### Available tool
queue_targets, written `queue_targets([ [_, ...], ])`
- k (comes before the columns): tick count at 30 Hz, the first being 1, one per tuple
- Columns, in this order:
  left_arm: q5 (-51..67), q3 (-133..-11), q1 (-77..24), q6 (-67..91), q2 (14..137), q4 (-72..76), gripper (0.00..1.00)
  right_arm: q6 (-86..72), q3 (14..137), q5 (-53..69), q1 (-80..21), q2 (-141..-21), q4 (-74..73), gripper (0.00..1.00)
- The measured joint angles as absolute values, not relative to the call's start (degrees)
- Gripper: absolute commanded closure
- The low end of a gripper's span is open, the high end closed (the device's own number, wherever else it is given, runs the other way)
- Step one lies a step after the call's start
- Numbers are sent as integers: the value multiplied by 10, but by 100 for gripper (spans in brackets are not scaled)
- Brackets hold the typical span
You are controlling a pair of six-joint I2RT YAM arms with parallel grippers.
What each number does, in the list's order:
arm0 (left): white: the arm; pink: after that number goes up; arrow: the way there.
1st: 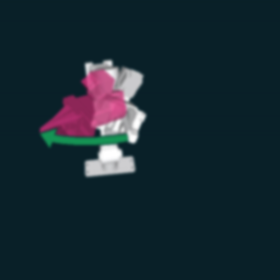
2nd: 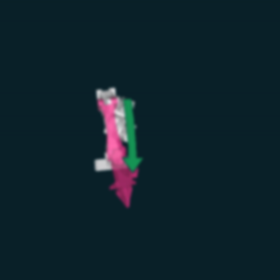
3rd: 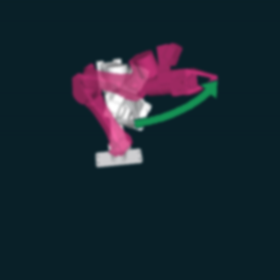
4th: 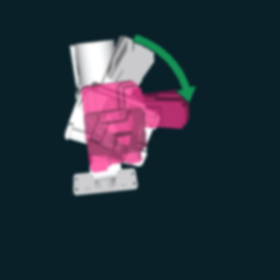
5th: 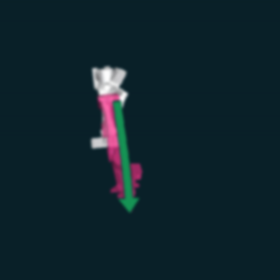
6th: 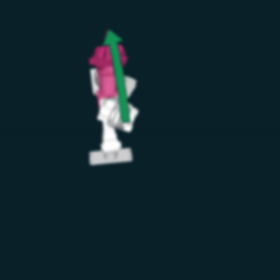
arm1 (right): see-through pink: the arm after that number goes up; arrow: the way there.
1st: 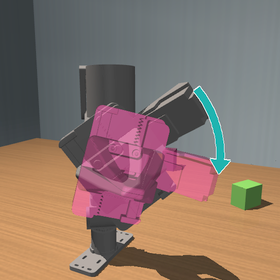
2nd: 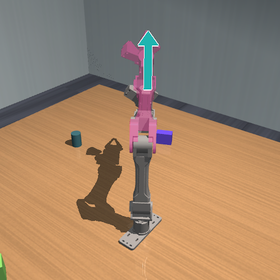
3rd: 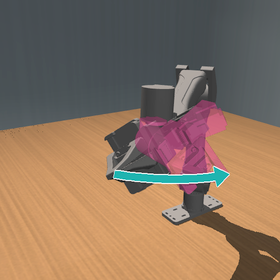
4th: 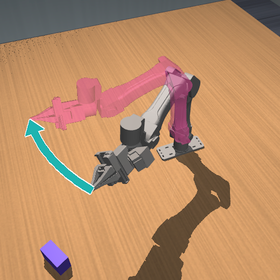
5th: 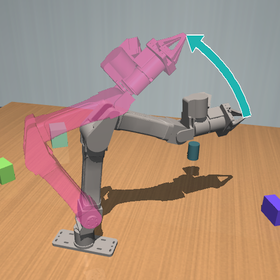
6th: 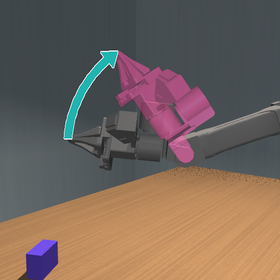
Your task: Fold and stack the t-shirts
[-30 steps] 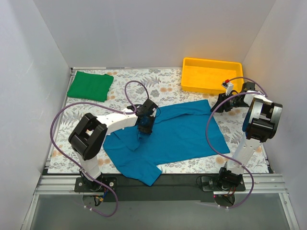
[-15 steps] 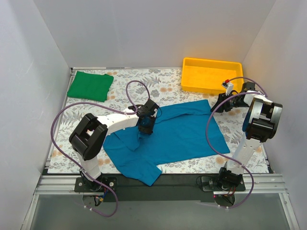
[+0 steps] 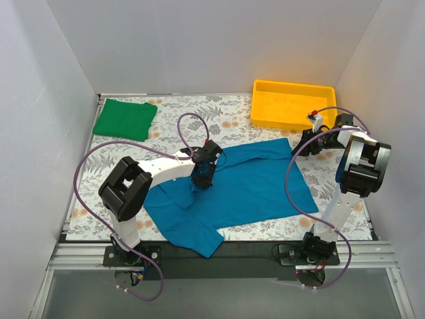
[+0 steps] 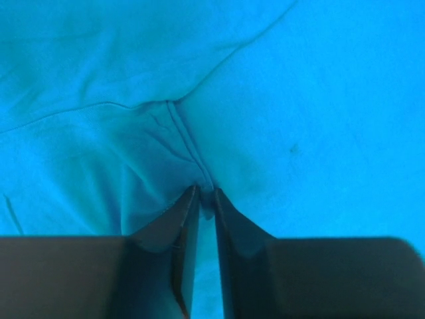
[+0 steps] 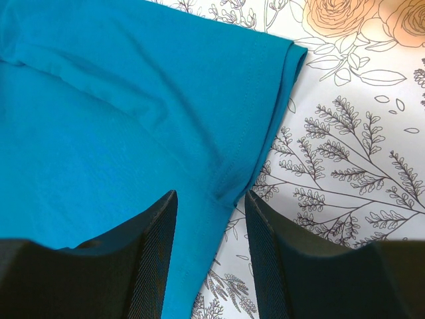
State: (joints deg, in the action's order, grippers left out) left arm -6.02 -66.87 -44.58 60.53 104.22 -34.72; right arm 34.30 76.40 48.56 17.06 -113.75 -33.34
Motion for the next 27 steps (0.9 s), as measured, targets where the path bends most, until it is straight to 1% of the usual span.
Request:
queue_targets([
  [3, -65, -670, -448, 606, 1044, -348, 99, 343, 764, 486, 171, -1138, -333, 48],
  [4, -67, -670, -448, 607, 1044, -349, 100, 343, 764, 486, 171, -1138, -333, 48],
  [14, -63, -691, -453, 609, 1043, -359, 100, 343, 764, 486, 171, -1138, -333, 48],
  [27, -3, -711, -454, 622, 1041, -360, 100, 343, 764, 486, 171, -1138, -335, 48],
])
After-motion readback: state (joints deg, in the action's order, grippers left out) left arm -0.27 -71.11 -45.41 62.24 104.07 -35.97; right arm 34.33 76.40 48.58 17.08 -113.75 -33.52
